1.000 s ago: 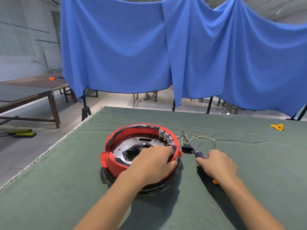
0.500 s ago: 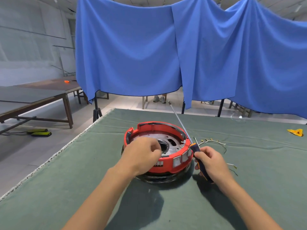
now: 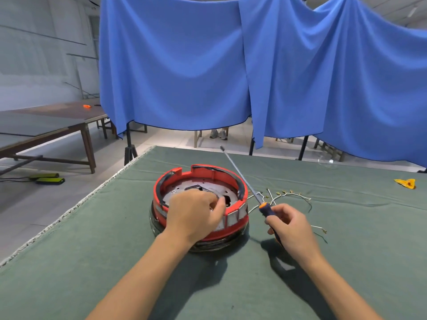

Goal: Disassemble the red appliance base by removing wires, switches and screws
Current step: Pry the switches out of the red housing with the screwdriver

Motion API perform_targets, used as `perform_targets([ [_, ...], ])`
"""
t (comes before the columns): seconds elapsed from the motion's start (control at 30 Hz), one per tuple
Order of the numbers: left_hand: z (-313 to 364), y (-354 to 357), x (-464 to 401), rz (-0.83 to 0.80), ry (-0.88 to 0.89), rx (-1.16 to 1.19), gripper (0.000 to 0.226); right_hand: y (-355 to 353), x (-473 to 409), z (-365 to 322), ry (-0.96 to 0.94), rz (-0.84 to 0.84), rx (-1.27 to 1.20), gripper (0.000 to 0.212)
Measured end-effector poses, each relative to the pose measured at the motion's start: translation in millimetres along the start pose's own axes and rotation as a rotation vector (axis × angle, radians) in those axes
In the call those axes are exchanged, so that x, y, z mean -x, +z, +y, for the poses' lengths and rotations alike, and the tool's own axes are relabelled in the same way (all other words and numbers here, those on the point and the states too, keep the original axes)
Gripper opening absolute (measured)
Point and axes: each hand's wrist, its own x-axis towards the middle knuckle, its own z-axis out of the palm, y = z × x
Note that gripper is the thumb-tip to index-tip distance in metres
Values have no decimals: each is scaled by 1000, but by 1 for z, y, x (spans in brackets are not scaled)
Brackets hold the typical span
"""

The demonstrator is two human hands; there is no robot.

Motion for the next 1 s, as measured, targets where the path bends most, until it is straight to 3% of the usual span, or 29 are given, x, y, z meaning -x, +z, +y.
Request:
perform_targets([
  [0.07, 3, 0, 2, 12, -44, -63, 35, 2, 4, -3, 5, -9, 76, 7],
  [0.13, 13, 6, 6, -22, -38, -52, 30, 3, 6, -4, -15, -18, 168, 20],
  [0.27, 10, 14, 10, -69, -57, -20, 36, -1, 8, -9, -33, -17, 279, 10],
  [0.5, -40, -7, 5, -104, 64, 98, 44, -10, 9, -14, -67, 8, 339, 19],
  [0.7, -18, -1, 8, 9, -147, 73, 28, -10, 6, -21, -131, -29, 464, 19],
  [0.87, -20, 2, 12, -17, -16, -22, 36, -20, -8, -35, -161, -225, 520, 6],
  [1.0, -40, -3, 8, -78, 47, -2, 44, -26, -16, -46, -177, -507, 543, 17],
])
